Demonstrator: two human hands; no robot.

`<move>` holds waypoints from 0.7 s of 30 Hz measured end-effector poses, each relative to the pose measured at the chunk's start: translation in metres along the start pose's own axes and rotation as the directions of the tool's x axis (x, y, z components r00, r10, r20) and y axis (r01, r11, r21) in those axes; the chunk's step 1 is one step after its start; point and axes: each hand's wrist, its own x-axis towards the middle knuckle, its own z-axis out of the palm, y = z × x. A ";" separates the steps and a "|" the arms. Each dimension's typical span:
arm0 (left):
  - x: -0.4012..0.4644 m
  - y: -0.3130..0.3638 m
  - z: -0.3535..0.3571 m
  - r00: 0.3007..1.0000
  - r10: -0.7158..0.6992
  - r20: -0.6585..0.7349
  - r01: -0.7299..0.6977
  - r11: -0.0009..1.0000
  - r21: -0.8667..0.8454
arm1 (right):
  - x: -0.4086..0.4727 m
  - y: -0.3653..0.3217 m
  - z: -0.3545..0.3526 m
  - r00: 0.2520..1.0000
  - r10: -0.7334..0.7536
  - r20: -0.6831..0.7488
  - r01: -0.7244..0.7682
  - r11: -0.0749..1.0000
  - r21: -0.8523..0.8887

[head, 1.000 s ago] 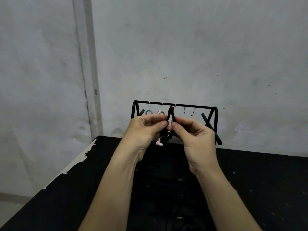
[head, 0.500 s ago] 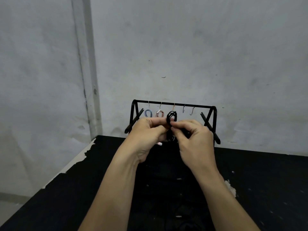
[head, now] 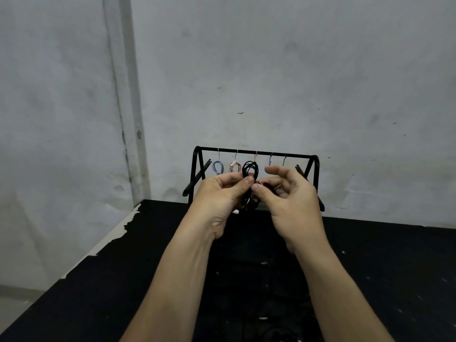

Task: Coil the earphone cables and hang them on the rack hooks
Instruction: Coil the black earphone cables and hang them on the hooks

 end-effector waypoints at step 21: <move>-0.004 0.001 0.013 0.995 0.036 0.091 -0.032 0.999 -0.043 | 0.004 -0.002 0.006 0.982 0.182 0.038 -0.185 0.930 0.318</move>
